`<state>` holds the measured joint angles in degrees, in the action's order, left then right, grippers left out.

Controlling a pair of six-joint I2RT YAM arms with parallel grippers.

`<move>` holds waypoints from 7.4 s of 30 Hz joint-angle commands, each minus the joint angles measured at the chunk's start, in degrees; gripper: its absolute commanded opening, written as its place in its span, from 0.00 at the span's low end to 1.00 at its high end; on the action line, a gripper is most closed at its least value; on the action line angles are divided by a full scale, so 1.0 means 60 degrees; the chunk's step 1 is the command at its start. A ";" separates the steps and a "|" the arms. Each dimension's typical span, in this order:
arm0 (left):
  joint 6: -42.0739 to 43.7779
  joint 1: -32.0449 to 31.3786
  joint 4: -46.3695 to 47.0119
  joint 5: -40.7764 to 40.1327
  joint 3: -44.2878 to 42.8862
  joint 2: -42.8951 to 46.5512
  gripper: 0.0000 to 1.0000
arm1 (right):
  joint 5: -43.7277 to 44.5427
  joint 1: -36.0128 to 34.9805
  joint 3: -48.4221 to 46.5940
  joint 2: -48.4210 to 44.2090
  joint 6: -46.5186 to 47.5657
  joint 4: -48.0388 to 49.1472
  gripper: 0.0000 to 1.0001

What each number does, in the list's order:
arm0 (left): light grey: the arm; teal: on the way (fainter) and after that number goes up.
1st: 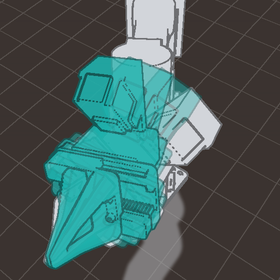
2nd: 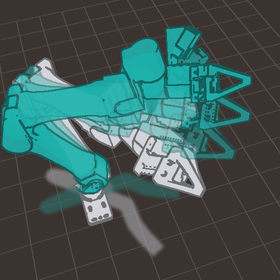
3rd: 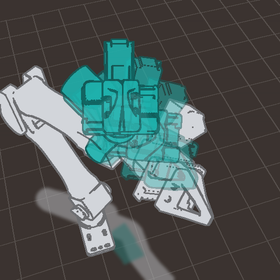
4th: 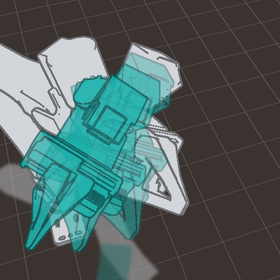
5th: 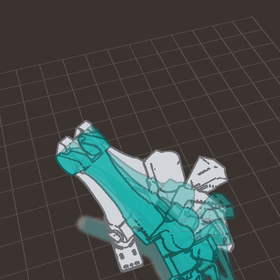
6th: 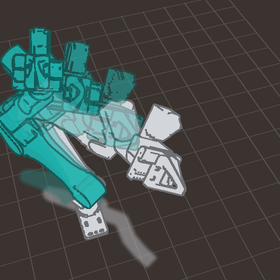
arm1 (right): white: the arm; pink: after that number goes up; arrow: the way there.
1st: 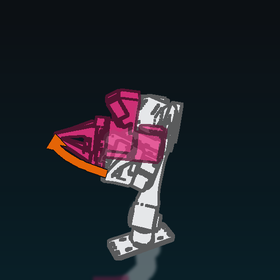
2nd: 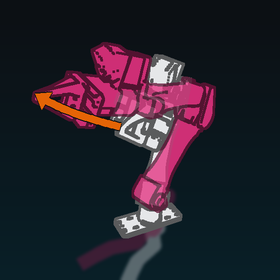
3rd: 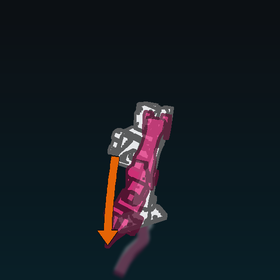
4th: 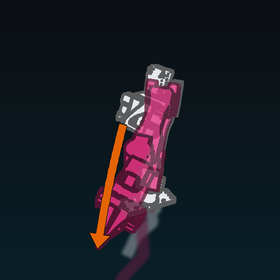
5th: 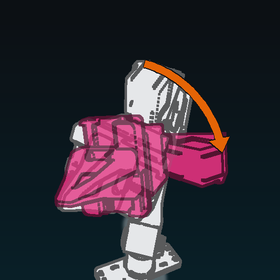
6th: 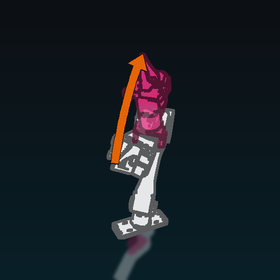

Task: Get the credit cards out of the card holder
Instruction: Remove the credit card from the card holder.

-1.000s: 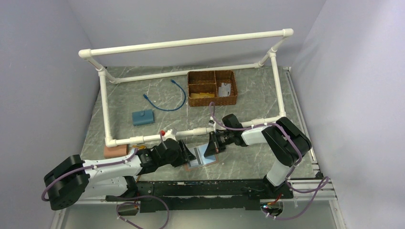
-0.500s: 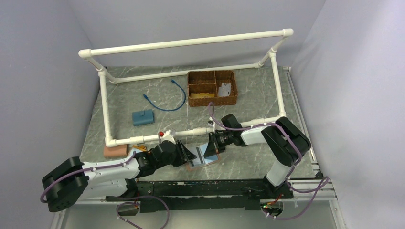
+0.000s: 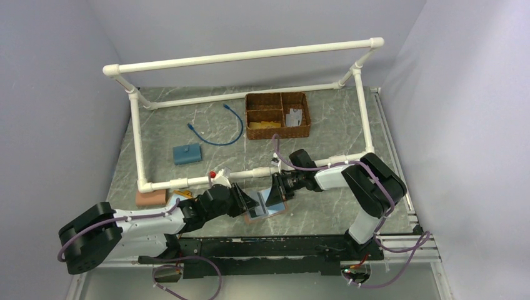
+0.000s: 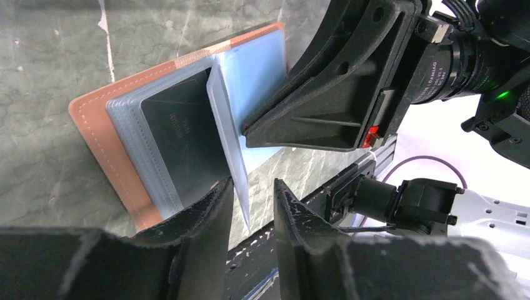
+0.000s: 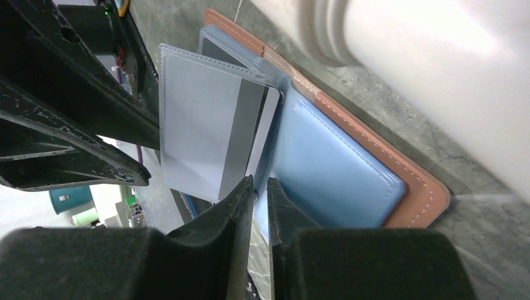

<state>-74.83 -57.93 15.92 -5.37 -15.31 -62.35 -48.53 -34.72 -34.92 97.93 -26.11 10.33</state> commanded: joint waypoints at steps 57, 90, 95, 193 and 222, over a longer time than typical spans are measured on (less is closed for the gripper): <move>0.1416 0.0178 0.6905 0.0445 0.1296 -0.0332 0.00 | -0.2624 0.0440 0.0465 -0.1200 -0.2731 0.3628 0.49; 0.2811 0.0178 -0.1812 -0.0469 0.1895 0.6951 0.90 | -0.3674 0.0960 0.0376 -0.1614 -0.1956 0.3702 0.00; 0.3545 0.0178 -0.0758 0.0098 0.2342 0.6893 0.97 | -0.4265 0.1074 0.0290 -0.1695 -0.1720 0.3779 0.00; 0.3289 0.0174 0.7071 0.1788 0.2544 0.3132 0.00 | -0.5140 0.1662 0.0078 -0.2199 -0.1112 0.3397 0.00; 0.2891 0.0178 0.2416 0.0534 0.2923 0.6576 0.00 | -0.5316 0.2262 0.0050 -0.2280 -0.0275 0.2607 0.00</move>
<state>-55.55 -56.71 34.15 0.21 -0.58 -25.52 -81.23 -21.87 -33.95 85.17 -32.21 27.35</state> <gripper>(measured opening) 0.183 0.008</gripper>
